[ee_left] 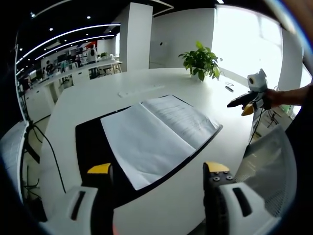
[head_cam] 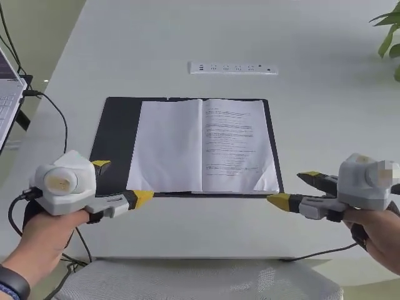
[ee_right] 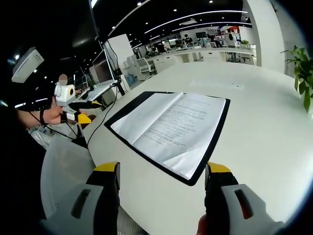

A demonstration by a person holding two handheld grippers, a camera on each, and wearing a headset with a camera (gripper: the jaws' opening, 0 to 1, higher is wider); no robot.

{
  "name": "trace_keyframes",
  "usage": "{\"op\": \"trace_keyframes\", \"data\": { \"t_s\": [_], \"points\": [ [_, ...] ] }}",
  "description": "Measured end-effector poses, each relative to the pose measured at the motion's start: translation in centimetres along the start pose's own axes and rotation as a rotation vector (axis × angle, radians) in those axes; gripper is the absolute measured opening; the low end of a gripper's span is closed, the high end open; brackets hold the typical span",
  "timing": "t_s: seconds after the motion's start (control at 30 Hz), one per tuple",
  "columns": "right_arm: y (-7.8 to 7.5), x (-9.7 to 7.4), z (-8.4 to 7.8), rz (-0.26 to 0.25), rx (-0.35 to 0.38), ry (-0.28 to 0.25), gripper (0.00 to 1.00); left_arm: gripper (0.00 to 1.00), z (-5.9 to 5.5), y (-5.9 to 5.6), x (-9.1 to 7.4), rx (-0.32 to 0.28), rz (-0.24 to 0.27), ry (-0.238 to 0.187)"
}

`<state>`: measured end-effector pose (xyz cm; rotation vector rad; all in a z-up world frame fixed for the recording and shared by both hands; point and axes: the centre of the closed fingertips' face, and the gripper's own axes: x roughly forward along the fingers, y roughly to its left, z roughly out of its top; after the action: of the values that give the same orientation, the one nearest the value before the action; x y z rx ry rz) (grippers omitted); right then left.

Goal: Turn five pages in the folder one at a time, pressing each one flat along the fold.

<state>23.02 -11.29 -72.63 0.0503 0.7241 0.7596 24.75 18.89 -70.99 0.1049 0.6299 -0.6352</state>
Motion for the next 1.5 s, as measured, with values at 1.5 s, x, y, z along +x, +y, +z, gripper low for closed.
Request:
{"op": "trace_keyframes", "data": {
  "t_s": [1.5],
  "points": [
    [-0.9,-2.7,-1.4,-0.032,0.081,-0.042,0.69,0.72,9.2,-13.2,14.3,0.220,-0.304,0.007]
  ]
}}
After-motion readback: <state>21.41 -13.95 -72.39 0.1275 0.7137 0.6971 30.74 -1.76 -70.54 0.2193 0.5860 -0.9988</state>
